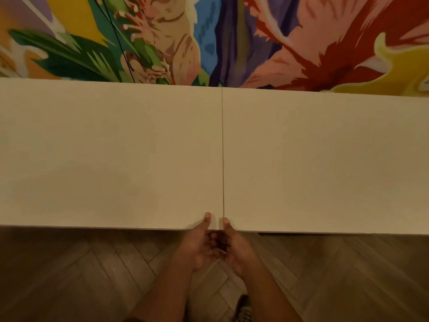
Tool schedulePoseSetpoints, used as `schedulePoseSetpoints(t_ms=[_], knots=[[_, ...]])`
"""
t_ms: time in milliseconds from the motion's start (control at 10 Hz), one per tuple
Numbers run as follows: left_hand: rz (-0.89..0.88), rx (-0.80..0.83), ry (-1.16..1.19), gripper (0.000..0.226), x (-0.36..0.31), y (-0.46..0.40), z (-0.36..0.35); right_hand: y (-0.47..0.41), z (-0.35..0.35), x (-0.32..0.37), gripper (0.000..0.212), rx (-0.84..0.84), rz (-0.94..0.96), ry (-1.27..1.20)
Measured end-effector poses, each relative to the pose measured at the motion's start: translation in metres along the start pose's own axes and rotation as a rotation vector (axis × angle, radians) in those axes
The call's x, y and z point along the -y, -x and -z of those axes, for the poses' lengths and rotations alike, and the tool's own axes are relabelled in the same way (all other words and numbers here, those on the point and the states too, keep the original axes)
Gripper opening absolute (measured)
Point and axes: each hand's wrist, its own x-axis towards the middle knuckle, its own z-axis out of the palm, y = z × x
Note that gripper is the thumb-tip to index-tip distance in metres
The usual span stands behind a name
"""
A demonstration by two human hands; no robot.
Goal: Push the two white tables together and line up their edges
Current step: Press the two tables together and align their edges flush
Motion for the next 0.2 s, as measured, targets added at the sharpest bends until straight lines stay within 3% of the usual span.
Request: schedulePoseSetpoints(t_ms=[100, 200], knots=[[0.063, 0.044, -0.258, 0.075, -0.016, 0.017, 0.003, 0.018, 0.004, 0.016, 0.052, 0.038, -0.046, 0.229], [0.019, 0.011, -0.555, 0.073, -0.037, 0.035, -0.001, 0.033, 0.003, 0.035, 0.044, 0.029, 0.002, 0.449]])
